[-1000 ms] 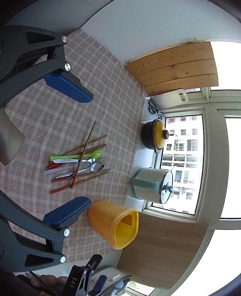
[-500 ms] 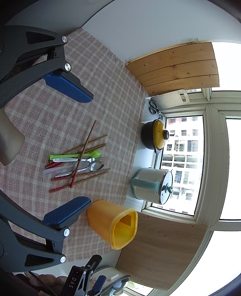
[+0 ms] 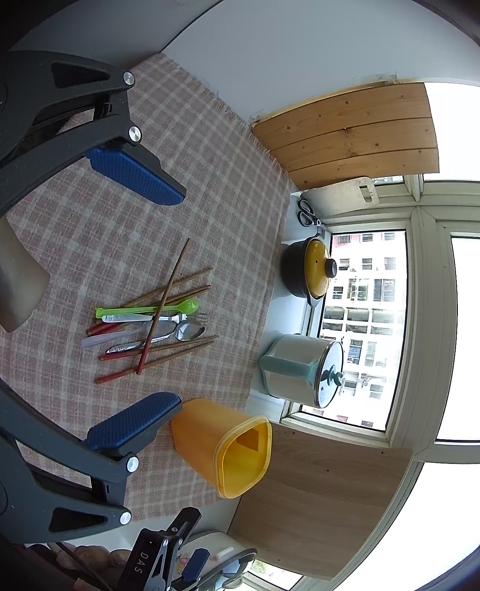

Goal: Organize utensils

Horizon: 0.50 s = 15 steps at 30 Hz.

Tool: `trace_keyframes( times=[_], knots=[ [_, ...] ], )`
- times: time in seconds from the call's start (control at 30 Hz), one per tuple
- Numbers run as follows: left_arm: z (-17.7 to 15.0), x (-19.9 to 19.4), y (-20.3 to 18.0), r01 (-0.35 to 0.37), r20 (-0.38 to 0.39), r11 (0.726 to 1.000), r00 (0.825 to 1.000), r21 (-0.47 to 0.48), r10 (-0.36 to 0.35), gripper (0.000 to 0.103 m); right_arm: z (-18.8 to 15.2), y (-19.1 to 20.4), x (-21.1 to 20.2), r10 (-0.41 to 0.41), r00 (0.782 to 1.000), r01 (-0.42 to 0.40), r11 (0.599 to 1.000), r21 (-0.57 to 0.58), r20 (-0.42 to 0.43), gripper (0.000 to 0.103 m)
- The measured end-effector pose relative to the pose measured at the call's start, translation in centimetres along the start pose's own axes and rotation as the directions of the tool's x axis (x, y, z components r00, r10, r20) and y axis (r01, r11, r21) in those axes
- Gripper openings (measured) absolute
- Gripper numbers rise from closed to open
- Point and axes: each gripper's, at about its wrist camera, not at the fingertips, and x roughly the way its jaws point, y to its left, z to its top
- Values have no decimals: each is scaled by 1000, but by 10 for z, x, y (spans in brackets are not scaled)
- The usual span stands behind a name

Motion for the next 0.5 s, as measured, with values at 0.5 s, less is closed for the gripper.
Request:
trace_keyframes(
  times=[0.5],
  knots=[
    [2, 1, -2, 1, -2, 1000, 1000, -4, -1, 103, 1, 1, 4, -2, 1000, 2, 1000, 0, -2, 103]
  ],
)
